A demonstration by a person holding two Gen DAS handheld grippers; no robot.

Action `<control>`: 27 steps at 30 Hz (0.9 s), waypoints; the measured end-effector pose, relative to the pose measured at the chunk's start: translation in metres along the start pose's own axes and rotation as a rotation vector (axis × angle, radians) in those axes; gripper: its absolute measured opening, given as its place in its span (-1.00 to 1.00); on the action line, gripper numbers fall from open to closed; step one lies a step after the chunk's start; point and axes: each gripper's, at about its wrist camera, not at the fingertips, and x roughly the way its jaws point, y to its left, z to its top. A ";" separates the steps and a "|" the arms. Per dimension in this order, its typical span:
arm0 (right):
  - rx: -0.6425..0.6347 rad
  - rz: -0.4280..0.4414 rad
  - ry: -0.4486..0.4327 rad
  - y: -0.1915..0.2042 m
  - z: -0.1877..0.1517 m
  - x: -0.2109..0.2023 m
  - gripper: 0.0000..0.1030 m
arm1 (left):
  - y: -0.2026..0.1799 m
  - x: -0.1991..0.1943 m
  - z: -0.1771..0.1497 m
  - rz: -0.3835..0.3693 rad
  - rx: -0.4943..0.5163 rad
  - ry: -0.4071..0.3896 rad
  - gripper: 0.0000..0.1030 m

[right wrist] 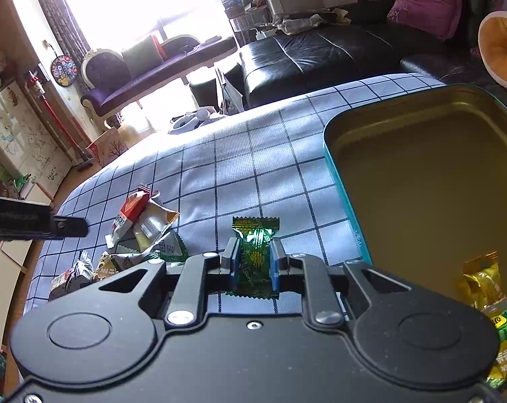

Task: Organize snacks
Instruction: 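Grasp the red snack packet with the left tool while right holds green candy, then carry the red packet with left tool while right carries green candy to tray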

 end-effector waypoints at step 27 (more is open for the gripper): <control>0.009 0.003 0.023 -0.002 0.000 0.009 -0.50 | -0.011 0.071 0.026 0.084 -0.017 0.027 -0.02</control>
